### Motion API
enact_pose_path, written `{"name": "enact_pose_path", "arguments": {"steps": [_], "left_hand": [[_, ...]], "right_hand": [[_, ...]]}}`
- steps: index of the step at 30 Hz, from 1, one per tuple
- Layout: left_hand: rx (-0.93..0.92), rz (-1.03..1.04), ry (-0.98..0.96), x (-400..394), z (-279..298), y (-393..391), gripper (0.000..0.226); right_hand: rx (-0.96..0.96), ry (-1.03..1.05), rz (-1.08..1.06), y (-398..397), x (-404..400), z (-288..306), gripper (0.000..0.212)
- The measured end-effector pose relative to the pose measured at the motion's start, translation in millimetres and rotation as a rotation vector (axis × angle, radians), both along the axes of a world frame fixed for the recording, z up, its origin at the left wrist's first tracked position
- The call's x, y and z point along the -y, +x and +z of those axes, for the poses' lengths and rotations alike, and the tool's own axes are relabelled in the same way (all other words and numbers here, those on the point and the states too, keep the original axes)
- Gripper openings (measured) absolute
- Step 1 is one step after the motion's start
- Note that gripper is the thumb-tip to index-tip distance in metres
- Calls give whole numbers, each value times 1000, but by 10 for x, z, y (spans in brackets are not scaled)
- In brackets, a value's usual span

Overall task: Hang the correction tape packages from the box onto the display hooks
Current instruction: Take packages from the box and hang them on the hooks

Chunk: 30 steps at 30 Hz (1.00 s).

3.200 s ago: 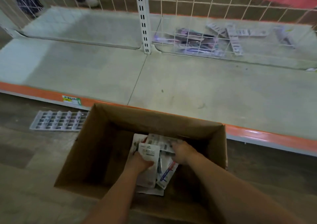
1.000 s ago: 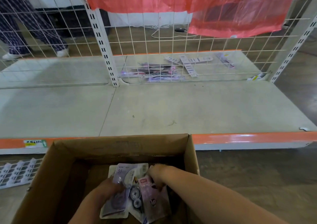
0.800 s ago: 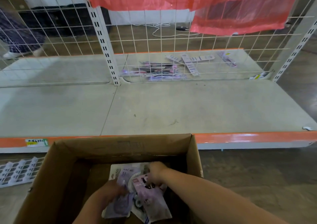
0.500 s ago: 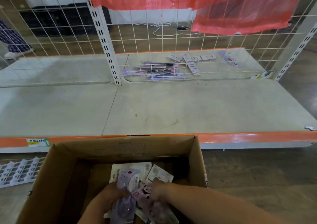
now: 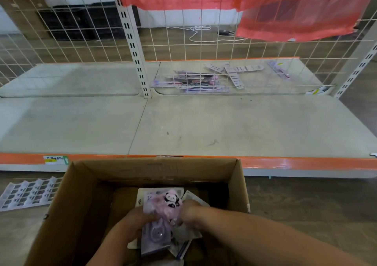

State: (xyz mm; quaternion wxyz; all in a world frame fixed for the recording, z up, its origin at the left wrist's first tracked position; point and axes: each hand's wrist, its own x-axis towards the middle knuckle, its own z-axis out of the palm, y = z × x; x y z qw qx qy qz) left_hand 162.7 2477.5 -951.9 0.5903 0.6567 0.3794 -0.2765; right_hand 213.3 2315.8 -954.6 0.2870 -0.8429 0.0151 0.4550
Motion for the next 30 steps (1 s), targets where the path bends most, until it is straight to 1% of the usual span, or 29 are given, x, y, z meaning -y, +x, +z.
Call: {"name": "enact_pose_path", "arguments": {"steps": [3,5,7,8,9,11,15,17,19,22,24,26,28,30], "left_hand": [[69,8,-63,-51,186,66,29],[100,-4,-65,-92,259,75,38],[119,-13,-85,-90,385,54,36],[126,-18,-114,-92,439,55,33],[139,-22,-159,-97,487,66,31],[188,-8,-247,-105,608,101,29],[281,44,-277,-148,785,139,48],[336,93,-305,-177,813,138,43],[379,127,-319,-213,824,143,35],[428,173,-323,-248,891,205,26],[446,180,-308,-266,974,287,26],[462,176,-297,-296,1096,389,26],[479,182,-296,-334,1230,502,28],[482,210,-311,-343,1421,593,22]], "right_hand": [[-58,209,-136,151,68,231,48],[-63,297,-160,261,103,367,43],[-105,418,-168,339,114,474,31],[-141,491,-176,364,134,534,23],[-179,567,-187,391,159,583,20],[-229,688,-222,443,220,692,20],[-259,821,-314,485,311,778,20],[-198,878,-358,488,338,786,21],[-95,906,-403,507,344,820,24],[-13,939,-385,565,309,933,23],[22,961,-358,617,276,1019,18],[62,970,-339,682,249,1102,18],[142,964,-316,755,236,1228,20],[210,947,-331,822,246,1423,21]]}}
